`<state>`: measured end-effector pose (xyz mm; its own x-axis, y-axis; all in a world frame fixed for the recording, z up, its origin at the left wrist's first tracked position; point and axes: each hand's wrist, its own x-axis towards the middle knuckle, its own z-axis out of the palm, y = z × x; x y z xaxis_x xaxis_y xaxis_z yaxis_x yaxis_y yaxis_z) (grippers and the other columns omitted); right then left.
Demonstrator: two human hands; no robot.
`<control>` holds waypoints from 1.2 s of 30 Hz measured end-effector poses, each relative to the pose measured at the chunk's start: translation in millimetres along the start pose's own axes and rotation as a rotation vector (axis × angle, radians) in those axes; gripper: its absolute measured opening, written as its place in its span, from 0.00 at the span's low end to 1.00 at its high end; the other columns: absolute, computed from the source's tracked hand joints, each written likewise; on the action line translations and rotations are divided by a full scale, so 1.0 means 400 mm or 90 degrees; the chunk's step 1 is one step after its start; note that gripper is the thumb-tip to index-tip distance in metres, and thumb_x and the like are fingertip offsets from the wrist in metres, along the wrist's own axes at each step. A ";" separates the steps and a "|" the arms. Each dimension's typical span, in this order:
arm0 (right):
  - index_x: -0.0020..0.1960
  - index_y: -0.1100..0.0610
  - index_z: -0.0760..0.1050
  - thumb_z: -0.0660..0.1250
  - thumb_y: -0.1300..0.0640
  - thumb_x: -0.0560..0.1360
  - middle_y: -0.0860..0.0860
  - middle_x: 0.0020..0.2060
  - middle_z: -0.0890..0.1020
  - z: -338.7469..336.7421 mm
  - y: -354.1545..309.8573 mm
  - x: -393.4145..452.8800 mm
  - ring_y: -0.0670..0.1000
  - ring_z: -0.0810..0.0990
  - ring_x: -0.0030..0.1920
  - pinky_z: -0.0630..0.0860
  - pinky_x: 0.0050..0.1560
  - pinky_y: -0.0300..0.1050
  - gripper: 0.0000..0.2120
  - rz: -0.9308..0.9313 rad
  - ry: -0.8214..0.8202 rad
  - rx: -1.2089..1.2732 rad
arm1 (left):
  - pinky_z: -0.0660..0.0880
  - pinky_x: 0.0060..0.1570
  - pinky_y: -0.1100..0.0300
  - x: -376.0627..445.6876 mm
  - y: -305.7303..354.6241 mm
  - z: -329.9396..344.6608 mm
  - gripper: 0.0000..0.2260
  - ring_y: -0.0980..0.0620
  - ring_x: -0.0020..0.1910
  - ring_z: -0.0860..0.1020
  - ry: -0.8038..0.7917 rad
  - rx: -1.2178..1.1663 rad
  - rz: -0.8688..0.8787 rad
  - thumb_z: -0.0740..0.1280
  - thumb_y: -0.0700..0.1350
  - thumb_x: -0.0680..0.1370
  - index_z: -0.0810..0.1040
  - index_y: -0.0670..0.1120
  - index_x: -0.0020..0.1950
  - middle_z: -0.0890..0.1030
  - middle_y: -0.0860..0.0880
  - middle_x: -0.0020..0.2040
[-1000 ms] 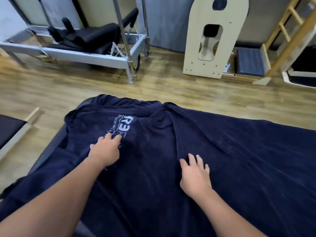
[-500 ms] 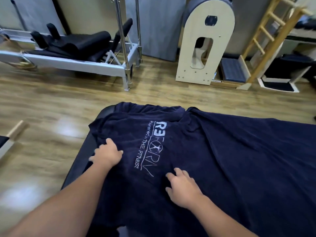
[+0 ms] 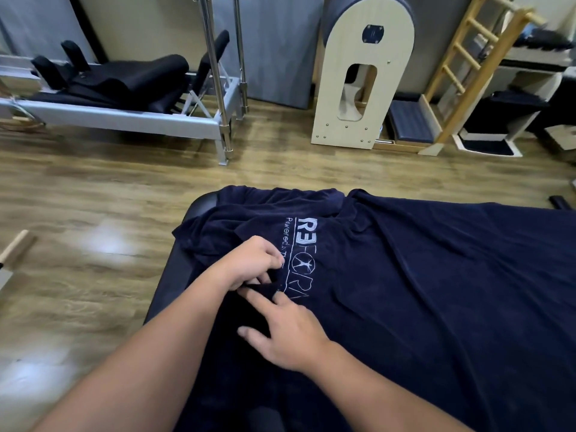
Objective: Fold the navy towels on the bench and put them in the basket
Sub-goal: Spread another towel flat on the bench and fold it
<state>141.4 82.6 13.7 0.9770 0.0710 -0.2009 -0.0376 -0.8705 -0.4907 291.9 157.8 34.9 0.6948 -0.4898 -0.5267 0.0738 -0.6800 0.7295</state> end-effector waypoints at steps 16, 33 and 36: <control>0.39 0.52 0.75 0.54 0.31 0.79 0.53 0.42 0.82 -0.049 0.092 -0.043 0.60 0.80 0.49 0.75 0.46 0.52 0.27 0.291 0.081 0.098 | 0.84 0.47 0.50 0.092 0.135 0.095 0.15 0.39 0.49 0.86 -0.265 -0.117 -0.023 0.59 0.31 0.81 0.78 0.37 0.65 0.81 0.40 0.48; 0.45 0.57 0.72 0.52 0.71 0.63 0.49 0.45 0.69 -0.166 0.357 -0.321 0.54 0.74 0.40 0.74 0.36 0.49 0.17 0.539 0.143 0.055 | 0.83 0.47 0.46 0.208 0.284 0.250 0.11 0.39 0.36 0.84 0.171 0.246 0.055 0.55 0.42 0.74 0.75 0.45 0.51 0.84 0.41 0.39; 0.46 0.56 0.73 0.58 0.68 0.69 0.48 0.44 0.70 -0.197 0.402 -0.374 0.54 0.75 0.40 0.73 0.36 0.47 0.11 0.587 0.183 0.038 | 0.74 0.63 0.47 0.208 0.371 0.332 0.25 0.34 0.65 0.76 0.157 0.147 0.109 0.55 0.40 0.78 0.63 0.44 0.77 0.72 0.37 0.72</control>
<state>5.8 -106.4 31.8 0.5723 -0.7561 -0.3175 -0.8179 -0.4980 -0.2883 265.6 -56.2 41.5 0.8367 -0.4795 -0.2645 -0.2019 -0.7190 0.6650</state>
